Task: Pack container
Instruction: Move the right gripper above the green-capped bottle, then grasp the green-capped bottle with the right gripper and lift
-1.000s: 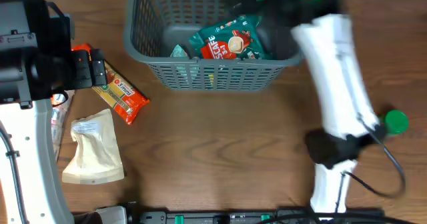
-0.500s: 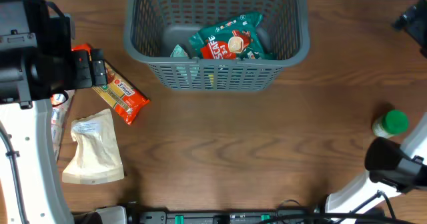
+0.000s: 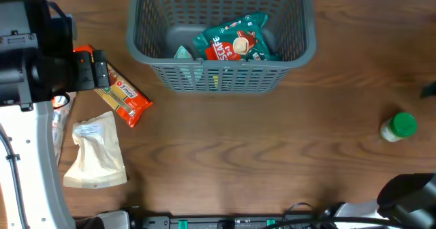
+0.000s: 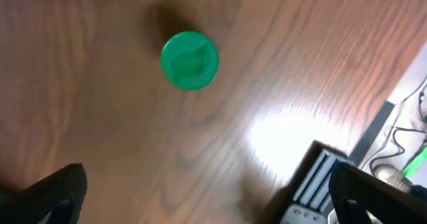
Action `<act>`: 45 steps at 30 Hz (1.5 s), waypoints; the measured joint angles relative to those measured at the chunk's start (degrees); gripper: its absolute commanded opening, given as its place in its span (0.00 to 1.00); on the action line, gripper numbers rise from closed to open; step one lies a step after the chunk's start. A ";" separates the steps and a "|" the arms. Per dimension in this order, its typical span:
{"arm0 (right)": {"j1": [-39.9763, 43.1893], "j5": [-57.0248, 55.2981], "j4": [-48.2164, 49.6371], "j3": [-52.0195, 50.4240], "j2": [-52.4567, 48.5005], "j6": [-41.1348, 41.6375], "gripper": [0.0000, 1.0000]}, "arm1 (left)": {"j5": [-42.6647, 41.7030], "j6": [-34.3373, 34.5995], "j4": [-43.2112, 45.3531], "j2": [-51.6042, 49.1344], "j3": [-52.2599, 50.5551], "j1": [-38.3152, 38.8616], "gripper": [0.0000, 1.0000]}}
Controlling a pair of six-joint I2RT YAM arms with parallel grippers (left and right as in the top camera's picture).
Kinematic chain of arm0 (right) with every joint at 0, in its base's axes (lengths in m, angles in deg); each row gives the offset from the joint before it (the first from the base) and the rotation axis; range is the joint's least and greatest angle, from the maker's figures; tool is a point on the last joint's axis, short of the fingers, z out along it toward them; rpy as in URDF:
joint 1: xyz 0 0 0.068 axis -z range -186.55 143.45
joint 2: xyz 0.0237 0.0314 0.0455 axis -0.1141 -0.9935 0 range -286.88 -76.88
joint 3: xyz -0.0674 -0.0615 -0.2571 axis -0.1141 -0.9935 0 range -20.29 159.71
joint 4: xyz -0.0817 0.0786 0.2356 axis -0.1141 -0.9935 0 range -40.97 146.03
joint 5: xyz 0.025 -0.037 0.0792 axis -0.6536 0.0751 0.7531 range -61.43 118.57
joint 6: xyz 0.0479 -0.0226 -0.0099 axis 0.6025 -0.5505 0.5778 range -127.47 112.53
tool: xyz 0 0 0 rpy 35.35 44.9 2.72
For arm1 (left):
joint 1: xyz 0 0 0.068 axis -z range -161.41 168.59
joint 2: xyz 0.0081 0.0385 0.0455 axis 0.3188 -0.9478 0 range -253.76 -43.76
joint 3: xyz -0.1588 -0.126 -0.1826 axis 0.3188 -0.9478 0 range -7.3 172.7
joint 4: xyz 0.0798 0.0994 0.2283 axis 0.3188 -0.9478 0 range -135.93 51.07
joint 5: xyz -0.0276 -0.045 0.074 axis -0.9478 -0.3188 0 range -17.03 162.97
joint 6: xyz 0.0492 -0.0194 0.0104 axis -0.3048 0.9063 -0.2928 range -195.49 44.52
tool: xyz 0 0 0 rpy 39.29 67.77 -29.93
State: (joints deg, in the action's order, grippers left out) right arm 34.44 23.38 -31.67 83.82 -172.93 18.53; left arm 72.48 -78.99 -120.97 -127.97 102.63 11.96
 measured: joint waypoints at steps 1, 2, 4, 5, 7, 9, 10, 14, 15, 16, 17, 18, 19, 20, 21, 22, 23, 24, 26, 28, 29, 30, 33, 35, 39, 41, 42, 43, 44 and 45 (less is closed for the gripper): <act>0.09 -0.02 2.12 -2.58 -0.02 -0.31 0.99 | -0.02 0.00 0.00 0.00 0.00 0.00 0.99; 0.11 0.02 4.24 -5.07 -0.07 -0.59 0.99 | -0.04 0.00 0.00 0.00 0.00 0.00 0.98; 0.11 0.20 7.61 -9.22 -0.20 -1.03 0.99 | -0.20 0.00 0.00 0.00 0.00 0.00 0.99; 0.13 0.33 9.99 -12.00 -0.22 -1.25 0.99 | -0.22 -0.02 0.00 0.00 0.00 0.00 0.99; 0.15 0.52 13.94 -16.04 -0.22 -1.51 0.99 | -0.26 -0.02 0.02 0.00 0.00 0.00 0.99; 0.17 0.70 17.31 -19.61 -0.28 -1.70 0.99 | -0.39 0.00 0.00 0.00 0.00 0.00 0.98; 0.17 0.72 19.08 -21.42 -0.31 -1.84 0.99 | -0.42 0.00 0.00 0.00 0.00 0.00 0.99; 0.17 0.83 25.49 -26.60 -0.33 -2.36 0.99 | -0.42 0.00 -0.02 0.00 0.00 0.00 0.99; 0.17 0.87 26.88 -27.54 -0.33 -2.47 0.99 | -0.44 -0.02 -0.02 0.00 0.00 0.00 0.99; 0.17 0.87 27.85 -28.17 -0.35 -2.56 0.99 | -0.44 -0.02 0.00 0.00 0.00 0.00 0.99; 0.17 0.90 28.96 -28.79 -0.35 -2.58 0.99 | -0.42 0.00 -0.02 0.00 0.00 0.00 0.99; 0.17 0.90 29.88 -29.18 -0.42 -2.58 0.99 | -0.44 -0.02 -0.02 0.00 0.00 0.00 0.99; 0.17 0.92 30.67 -29.42 -0.48 -2.58 0.99 | -0.44 -0.02 0.00 0.00 0.00 0.00 0.99; 0.17 0.90 31.54 -29.59 -0.72 -2.58 0.99 | -0.42 -0.02 -0.02 0.00 0.00 0.00 0.99; 0.17 0.92 32.04 -29.62 -1.01 -2.58 0.99 | -0.44 0.00 -0.02 0.00 0.00 0.00 0.98; 0.17 0.90 32.52 -29.66 -1.31 -2.58 0.99 | -0.42 0.00 -0.02 0.00 0.00 0.00 0.99; 0.17 0.98 32.89 -29.66 -1.62 -2.58 0.99 | -0.44 0.00 -0.02 0.00 0.00 0.00 0.99; 0.17 0.98 33.22 -29.66 -1.97 -2.58 0.99 | -0.44 -0.02 -0.02 0.00 0.00 0.00 0.99; 0.17 1.14 33.83 -29.66 -3.17 -2.58 0.99 | -0.42 -0.02 -0.02 0.00 0.00 0.00 0.99; 0.17 1.22 34.16 -29.66 -4.87 -2.58 0.99 | -0.44 -0.02 -0.02 0.00 0.00 0.00 0.98; 0.17 1.33 34.36 -29.66 -5.84 -2.56 0.99 | -0.42 -0.02 -0.02 0.00 0.00 0.00 0.99; 0.17 1.38 34.58 -29.66 -6.69 -2.56 0.99 | -0.42 -0.02 -0.02 0.00 0.00 0.00 0.98; 0.17 1.55 35.47 -29.68 -9.73 -2.56 0.99 | -0.42 -0.15 -0.02 0.00 0.00 0.00 0.99; 0.17 1.60 36.22 -29.73 -11.45 -2.56 0.99 | -0.42 -0.24 -0.02 0.00 0.00 0.00 0.99; 0.17 1.77 37.79 -29.73 -14.08 -2.56 0.99 | -0.44 -0.42 -0.02 0.00 0.00 0.00 0.99; 0.17 1.79 38.29 -29.73 -14.88 -2.56 0.99 | -0.42 -0.44 -0.02 0.00 0.00 0.00 0.99; 0.17 1.77 38.66 -29.73 -15.17 -2.56 0.96 | -0.42 -0.46 -0.02 0.00 0.00 0.00 0.99; 0.17 1.79 39.06 -29.73 -15.47 -2.54 0.90 | -0.44 -0.48 -0.02 0.00 0.00 0.00 0.99; 0.17 1.84 39.30 -29.73 -15.65 -2.69 0.87 | -0.44 -0.61 -0.02 0.00 0.00 0.00 0.99; 0.17 1.88 39.47 -29.73 -15.87 -2.69 0.80 | -0.42 -0.63 -0.02 0.00 0.00 0.00 0.99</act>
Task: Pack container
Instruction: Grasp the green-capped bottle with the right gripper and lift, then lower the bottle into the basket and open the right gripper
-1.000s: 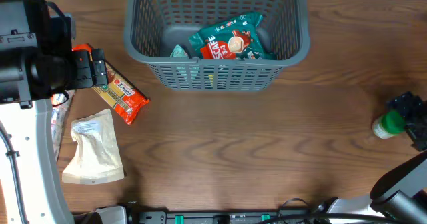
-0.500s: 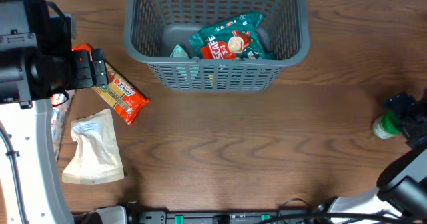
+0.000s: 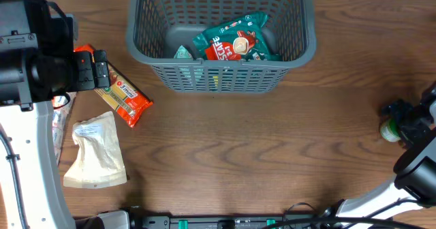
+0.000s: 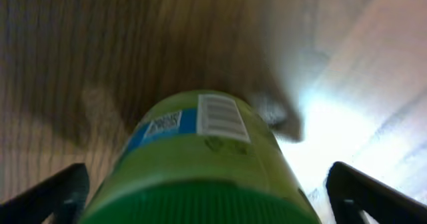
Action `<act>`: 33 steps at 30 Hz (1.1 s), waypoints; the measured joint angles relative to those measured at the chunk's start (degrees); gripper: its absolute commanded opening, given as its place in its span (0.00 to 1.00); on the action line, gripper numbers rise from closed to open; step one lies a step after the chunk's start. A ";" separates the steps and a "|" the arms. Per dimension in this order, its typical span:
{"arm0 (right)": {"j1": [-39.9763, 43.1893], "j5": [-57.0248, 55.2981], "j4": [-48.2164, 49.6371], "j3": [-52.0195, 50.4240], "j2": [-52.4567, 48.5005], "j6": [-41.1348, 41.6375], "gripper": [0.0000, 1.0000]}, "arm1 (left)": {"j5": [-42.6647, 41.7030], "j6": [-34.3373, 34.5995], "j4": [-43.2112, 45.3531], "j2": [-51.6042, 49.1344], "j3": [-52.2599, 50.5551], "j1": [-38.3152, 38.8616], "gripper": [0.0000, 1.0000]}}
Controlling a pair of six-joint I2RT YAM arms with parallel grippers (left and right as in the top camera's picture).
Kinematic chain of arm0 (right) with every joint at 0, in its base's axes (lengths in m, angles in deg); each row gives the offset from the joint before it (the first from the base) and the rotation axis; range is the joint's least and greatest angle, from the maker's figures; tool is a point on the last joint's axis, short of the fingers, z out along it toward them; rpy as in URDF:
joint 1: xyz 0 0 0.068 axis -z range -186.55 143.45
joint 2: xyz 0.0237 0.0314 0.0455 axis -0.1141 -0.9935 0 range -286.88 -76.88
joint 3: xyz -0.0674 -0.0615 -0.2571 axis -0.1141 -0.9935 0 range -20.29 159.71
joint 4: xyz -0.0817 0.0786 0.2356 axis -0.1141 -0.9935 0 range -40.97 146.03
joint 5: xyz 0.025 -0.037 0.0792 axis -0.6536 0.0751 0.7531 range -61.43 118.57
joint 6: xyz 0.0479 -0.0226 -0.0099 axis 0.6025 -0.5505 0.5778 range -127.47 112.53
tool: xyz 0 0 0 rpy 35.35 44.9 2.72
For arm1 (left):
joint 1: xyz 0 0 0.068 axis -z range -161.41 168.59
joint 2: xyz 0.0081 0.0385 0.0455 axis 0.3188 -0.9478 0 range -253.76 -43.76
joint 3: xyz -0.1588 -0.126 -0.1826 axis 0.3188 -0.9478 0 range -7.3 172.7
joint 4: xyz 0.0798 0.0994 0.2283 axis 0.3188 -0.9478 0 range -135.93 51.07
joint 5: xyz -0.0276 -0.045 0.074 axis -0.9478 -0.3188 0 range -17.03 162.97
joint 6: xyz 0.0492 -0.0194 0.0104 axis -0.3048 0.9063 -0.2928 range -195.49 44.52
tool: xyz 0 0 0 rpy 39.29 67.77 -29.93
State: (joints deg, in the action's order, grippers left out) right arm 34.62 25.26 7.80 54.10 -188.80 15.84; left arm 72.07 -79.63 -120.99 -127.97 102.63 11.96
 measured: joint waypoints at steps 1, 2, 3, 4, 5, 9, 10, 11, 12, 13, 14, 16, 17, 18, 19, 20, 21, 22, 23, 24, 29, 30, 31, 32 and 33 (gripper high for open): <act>0.00 0.09 0.22 0.00 -0.26 -0.22 0.73 | 0.00 -0.04 0.02 0.00 0.00 0.00 0.99; 0.00 0.11 0.33 0.00 -0.57 -0.11 0.64 | 0.00 -0.13 0.00 0.00 0.00 0.00 0.99; 0.00 0.24 0.46 0.00 -0.76 -0.26 0.58 | -0.02 -0.20 0.00 0.00 0.00 0.00 0.99; 0.00 0.52 0.48 0.00 -0.87 -0.28 0.54 | 0.00 -0.20 0.02 0.00 0.00 0.00 0.99; -0.02 0.46 0.59 0.00 -0.85 0.11 0.45 | 0.00 -0.22 0.00 0.00 0.00 0.00 0.99; -0.15 0.52 0.70 0.00 -0.87 -0.09 0.11 | 0.00 -0.22 0.02 0.00 0.00 0.00 0.98; -0.22 0.52 0.68 0.00 -0.87 -0.09 0.03 | 0.00 -0.22 0.00 0.00 0.00 0.00 0.99; -0.33 0.52 0.59 0.00 -0.87 -0.09 0.01 | -0.02 -0.22 0.00 0.00 0.00 0.00 0.99; -0.46 0.55 0.33 0.02 -0.87 -0.09 0.01 | -0.02 -0.22 0.00 0.00 0.00 0.00 0.99; -0.68 0.55 -0.09 0.02 -0.87 -0.09 0.01 | -0.02 -0.22 0.00 0.00 0.00 0.00 0.99; -0.94 0.52 -0.50 0.07 -0.87 -0.09 0.01 | 0.00 -0.22 0.00 0.00 0.00 0.00 0.99; -1.86 0.52 -1.81 0.28 -0.87 -0.20 0.01 | -0.02 -0.22 0.00 0.00 0.00 0.00 0.99; -2.78 0.42 -3.08 0.72 -0.87 -0.55 0.01 | -0.02 -0.22 0.00 0.00 0.00 0.00 0.98; -3.43 0.48 -3.76 0.96 -0.87 -0.76 0.01 | -0.02 -0.22 0.00 0.00 0.00 0.00 0.99; -4.74 0.46 -5.60 1.99 -0.87 -1.44 0.01 | -0.02 -0.22 -0.02 0.00 0.00 0.00 0.99; -6.14 0.42 -6.86 3.17 -0.87 -2.03 0.01 | -0.02 -0.22 0.02 0.00 0.00 0.00 0.99; -7.45 0.39 -8.28 4.63 -0.87 -2.60 0.01 | -0.02 -0.22 -0.02 0.00 0.00 0.00 0.99; -9.11 0.46 -10.19 6.91 -0.87 -3.30 0.01 | -0.02 -0.22 -0.02 0.00 0.00 0.00 0.99; -11.02 0.76 -12.41 9.90 -0.85 -4.20 0.01 | -0.02 -0.24 0.00 0.00 0.00 0.00 0.99; -12.76 1.36 -14.34 13.07 -0.85 -5.05 0.01 | 0.00 -0.24 -0.04 0.00 0.00 0.00 0.99; -20.74 8.68 -20.59 30.86 -0.63 -9.90 0.01 | -0.02 -0.22 0.00 0.00 0.00 0.00 0.99; -22.88 10.51 -21.90 35.47 -0.61 -10.75 0.01 | -0.02 -0.24 -0.02 0.00 0.00 0.00 0.99; -24.30 11.67 -22.43 38.42 -0.48 -11.26 0.01 | -0.02 -0.24 -0.02 0.00 0.00 0.00 0.99; -26.08 12.52 -23.02 41.79 -0.46 -11.74 0.01 | -0.02 -0.22 -0.02 0.00 0.00 0.00 0.99; -27.58 13.14 -23.23 44.63 -0.42 -12.04 0.01 | 0.00 -0.24 -0.02 0.00 0.00 0.00 0.98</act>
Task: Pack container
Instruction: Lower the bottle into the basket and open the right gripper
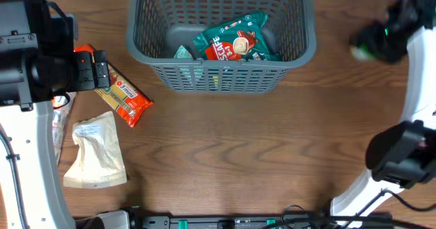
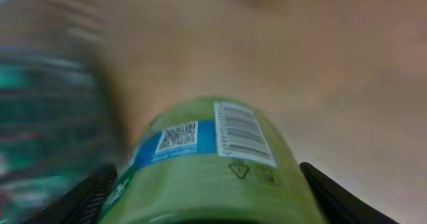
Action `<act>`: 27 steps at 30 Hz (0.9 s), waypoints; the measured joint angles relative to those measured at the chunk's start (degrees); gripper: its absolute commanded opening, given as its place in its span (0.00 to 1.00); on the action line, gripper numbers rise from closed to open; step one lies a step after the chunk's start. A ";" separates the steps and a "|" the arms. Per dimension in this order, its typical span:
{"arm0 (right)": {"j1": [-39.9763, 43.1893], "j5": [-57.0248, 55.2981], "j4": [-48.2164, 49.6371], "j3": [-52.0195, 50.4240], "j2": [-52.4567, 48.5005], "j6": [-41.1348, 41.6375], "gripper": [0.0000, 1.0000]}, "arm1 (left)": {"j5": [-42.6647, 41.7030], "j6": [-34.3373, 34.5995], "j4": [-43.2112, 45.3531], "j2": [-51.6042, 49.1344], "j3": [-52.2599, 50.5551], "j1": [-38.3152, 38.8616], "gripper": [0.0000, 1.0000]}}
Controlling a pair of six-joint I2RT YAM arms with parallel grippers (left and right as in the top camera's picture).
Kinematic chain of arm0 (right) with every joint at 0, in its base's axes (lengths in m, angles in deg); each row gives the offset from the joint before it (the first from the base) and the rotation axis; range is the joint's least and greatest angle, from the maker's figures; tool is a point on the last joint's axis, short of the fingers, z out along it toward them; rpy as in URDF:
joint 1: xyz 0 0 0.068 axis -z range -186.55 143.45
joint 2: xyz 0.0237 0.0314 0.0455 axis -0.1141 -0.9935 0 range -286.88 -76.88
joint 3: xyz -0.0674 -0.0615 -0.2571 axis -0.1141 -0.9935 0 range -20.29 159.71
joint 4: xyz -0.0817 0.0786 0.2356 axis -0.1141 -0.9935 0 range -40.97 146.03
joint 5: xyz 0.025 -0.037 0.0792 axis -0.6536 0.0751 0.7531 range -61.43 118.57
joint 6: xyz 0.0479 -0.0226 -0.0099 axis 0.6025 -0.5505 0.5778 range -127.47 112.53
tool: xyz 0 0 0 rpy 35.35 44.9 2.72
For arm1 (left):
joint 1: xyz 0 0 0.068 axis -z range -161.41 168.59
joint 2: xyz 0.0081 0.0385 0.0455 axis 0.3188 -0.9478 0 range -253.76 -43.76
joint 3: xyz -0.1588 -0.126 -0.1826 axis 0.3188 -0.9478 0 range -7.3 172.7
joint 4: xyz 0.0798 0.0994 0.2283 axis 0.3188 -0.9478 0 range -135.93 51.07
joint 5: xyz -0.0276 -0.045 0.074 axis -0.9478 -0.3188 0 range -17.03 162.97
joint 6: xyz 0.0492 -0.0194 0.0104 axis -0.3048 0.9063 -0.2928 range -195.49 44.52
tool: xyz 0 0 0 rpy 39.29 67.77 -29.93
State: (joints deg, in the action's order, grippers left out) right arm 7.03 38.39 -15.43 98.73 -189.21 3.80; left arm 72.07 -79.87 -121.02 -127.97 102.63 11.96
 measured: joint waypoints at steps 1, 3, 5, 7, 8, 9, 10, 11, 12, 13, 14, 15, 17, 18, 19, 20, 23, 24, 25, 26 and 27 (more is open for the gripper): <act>-2.10 0.35 0.07 3.43 0.00 -0.42 0.01 | -0.02 0.00 0.00 0.00 0.00 0.00 0.99; -5.55 0.52 0.74 8.46 0.13 -1.31 0.01 | 0.00 0.00 0.00 0.00 0.00 0.00 0.99; -10.47 -0.63 1.57 12.94 0.50 -2.69 0.01 | -0.02 0.00 0.00 0.00 0.00 0.00 0.99; -14.64 -2.54 3.15 15.28 0.92 -4.55 0.01 | -0.02 0.00 0.00 0.00 0.00 0.00 0.98; -16.61 -3.19 3.98 15.89 1.11 -5.79 0.01 | -0.02 0.00 0.02 0.00 0.00 0.00 0.99; -18.99 -3.78 4.81 16.31 1.33 -7.56 0.01 | -0.02 0.00 0.00 0.00 0.00 0.00 0.99; -20.81 -4.15 5.14 16.37 1.44 -9.14 0.01 | -0.02 0.00 0.00 0.00 0.00 0.00 0.99; -23.23 -4.46 5.11 16.41 1.46 -11.72 0.01 | -0.02 0.00 0.00 0.00 0.00 0.00 0.99; -24.83 -4.57 5.05 16.39 1.42 -13.53 0.01 | -0.02 0.00 0.00 0.00 0.00 0.00 0.99; -26.38 -4.74 5.07 16.39 1.20 -15.52 0.01 | -0.02 0.00 0.02 0.00 0.00 0.00 0.99; -27.80 -4.94 5.11 16.39 0.96 -17.38 0.01 | -0.02 0.00 0.00 0.00 0.00 0.00 0.99; -29.16 -5.01 5.33 16.39 0.57 -19.08 0.01 | -0.02 0.00 0.00 0.00 0.00 0.00 0.99; -31.28 -5.16 6.80 16.41 -0.61 -21.42 0.01 | -0.02 0.00 -0.02 0.00 0.00 0.00 0.98; -32.00 -5.16 8.00 16.41 -1.46 -22.05 0.01 | -0.02 0.00 0.00 0.00 0.00 0.00 0.99; -32.54 -5.07 9.20 16.41 -2.45 -22.38 0.01 | -0.02 0.00 0.00 0.00 0.00 0.00 0.99; -32.87 -4.98 9.97 16.41 -3.39 -22.51 0.01 | -0.02 0.00 0.00 0.00 0.00 0.00 0.99; -33.07 -2.25 11.58 16.41 -7.17 -22.56 0.01 | -0.02 0.00 0.00 0.00 0.00 0.00 0.99; -33.07 -1.25 11.65 16.41 -8.17 -22.56 0.01 | -0.02 0.00 0.00 0.00 0.00 0.00 0.99; -33.09 -0.20 11.74 16.41 -9.31 -22.56 0.01 | -0.02 0.02 0.00 0.00 0.00 0.00 0.98; -33.20 0.70 11.82 16.41 -10.40 -22.56 0.01 | -0.02 0.00 0.00 0.00 0.00 0.00 0.98; -33.46 1.33 11.85 16.41 -11.61 -22.69 0.01 | -0.02 0.00 -0.04 0.00 0.00 0.00 0.99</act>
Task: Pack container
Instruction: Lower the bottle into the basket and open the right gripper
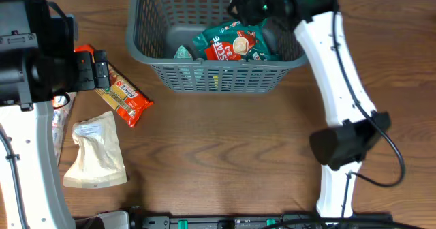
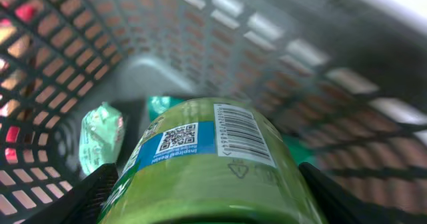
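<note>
The grey basket (image 1: 218, 75) stands at the back middle of the table and holds a green snack bag (image 1: 235, 41). My right gripper (image 1: 255, 4) hangs over the basket's inside, shut on a green bottle (image 2: 213, 164) with a blue label and a barcode. In the right wrist view the bottle fills the space between the fingers (image 2: 100, 191), with the basket's mesh walls (image 2: 73, 71) around it and a small pale green packet (image 2: 100, 134) below. My left gripper (image 1: 95, 69) rests at the far left over an orange pasta packet (image 1: 126, 99); how its jaws stand is unclear.
A beige pouch (image 1: 95, 154) lies near the front left, below the orange packet. The left arm's white link runs down the left edge. The right arm's white link (image 1: 334, 65) reaches across the table's right half.
My right gripper, still holding the green bottle, was to the right of the basket by the back edge. Now it is over the basket's inside. The left arm is unchanged.
The green bottle stood on the table at the right with my right gripper open above it. Then the fingers were around the bottle on the table. Then the bottle was held up near the back right, and now over the basket.
</note>
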Action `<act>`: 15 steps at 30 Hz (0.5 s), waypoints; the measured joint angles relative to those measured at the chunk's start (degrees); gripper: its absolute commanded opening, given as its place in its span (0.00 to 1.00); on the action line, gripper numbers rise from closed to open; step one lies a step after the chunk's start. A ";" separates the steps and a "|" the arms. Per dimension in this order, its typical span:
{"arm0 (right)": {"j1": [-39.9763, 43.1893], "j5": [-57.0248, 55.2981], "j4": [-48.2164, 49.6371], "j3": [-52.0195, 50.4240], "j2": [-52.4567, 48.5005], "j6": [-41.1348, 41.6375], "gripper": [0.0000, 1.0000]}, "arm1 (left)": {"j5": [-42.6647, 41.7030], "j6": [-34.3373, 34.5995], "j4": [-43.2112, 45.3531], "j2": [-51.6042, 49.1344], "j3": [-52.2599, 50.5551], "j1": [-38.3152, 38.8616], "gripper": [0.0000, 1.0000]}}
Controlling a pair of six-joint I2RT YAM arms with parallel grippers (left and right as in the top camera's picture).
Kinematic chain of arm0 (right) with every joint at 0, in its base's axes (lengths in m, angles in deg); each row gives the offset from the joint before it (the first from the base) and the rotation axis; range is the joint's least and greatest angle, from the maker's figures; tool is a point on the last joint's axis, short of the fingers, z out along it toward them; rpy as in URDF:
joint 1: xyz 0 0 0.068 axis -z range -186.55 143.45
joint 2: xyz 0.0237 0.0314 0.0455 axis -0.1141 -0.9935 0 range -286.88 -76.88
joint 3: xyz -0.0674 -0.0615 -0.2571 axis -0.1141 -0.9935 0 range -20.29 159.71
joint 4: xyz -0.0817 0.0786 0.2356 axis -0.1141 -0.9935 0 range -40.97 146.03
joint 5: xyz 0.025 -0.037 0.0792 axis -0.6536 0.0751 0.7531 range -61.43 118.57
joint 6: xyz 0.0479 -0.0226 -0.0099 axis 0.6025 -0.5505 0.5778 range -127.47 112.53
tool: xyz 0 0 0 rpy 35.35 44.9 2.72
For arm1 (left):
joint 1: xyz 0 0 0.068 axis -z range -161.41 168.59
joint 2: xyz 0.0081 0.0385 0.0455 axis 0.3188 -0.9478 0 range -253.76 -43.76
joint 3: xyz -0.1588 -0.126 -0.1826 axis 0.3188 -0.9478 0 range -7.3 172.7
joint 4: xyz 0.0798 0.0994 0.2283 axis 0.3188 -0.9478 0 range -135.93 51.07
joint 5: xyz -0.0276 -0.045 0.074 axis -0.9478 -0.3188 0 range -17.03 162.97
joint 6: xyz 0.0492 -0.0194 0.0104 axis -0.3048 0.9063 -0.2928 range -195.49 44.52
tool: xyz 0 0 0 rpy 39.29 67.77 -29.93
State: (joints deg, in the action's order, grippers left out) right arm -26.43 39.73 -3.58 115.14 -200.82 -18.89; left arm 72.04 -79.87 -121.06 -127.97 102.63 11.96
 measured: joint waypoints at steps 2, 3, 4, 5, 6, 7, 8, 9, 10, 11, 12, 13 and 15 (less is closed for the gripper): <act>-0.83 1.03 0.04 0.00 -2.21 -0.39 0.01 | 0.00 0.00 -0.07 0.00 0.00 0.00 0.99; -1.36 1.36 0.11 0.00 -3.17 -0.63 0.01 | 0.00 0.00 -0.09 0.00 0.00 0.00 0.99; -1.86 1.70 0.13 0.00 -4.02 -0.79 0.01 | 0.00 0.00 -0.13 0.00 0.00 0.00 0.99; -2.56 2.03 0.15 0.00 -5.14 -0.98 0.01 | 0.02 0.02 -0.20 0.00 0.00 0.00 0.99; -2.95 2.23 0.17 0.00 -5.95 -1.14 0.01 | 0.02 0.00 -0.26 0.00 0.00 0.00 0.99; -3.76 2.47 0.15 0.00 -7.02 -1.20 0.01 | 0.00 0.00 -0.35 0.00 0.00 0.00 0.99; -4.37 2.60 0.09 0.00 -7.82 -1.22 0.01 | 0.00 0.00 -0.37 0.00 0.00 0.00 0.99; -5.01 2.67 -0.09 0.00 -8.83 -1.25 0.01 | 0.00 0.00 -0.39 0.00 0.00 0.00 0.98; -5.53 2.80 -0.46 0.00 -9.79 -1.31 0.02 | 0.00 0.00 -0.46 0.00 0.00 0.00 0.98; -6.12 2.91 -1.07 0.00 -10.91 -1.40 0.19 | 0.00 0.00 -0.52 0.00 0.00 0.00 0.98; -6.54 2.99 -1.40 0.00 -11.67 -1.42 0.50 | 0.00 0.00 -0.55 0.00 0.00 0.00 0.98; -6.93 2.95 -1.77 -0.02 -12.46 -1.44 0.77 | 0.00 0.00 -0.55 0.00 0.00 0.00 0.99; -7.39 2.62 -2.49 -0.04 -13.40 -1.55 0.99 | 0.00 0.00 -0.55 0.00 0.00 0.00 0.98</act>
State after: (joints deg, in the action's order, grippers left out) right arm -33.82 42.35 -6.08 115.10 -214.22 -20.44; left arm 72.04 -79.87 -121.61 -127.97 102.63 11.96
